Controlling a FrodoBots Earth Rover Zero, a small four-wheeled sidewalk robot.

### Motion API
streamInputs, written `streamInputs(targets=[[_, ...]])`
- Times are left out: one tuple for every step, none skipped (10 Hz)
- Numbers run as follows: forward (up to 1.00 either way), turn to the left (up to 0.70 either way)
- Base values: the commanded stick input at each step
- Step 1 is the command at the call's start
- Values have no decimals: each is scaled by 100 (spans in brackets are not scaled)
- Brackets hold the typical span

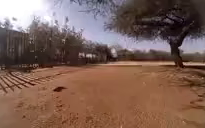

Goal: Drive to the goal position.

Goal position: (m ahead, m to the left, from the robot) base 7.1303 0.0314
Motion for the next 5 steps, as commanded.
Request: streamInputs(targets=[[100, 0], [100, 0], [100, 0], [100, 0], [100, 0]])
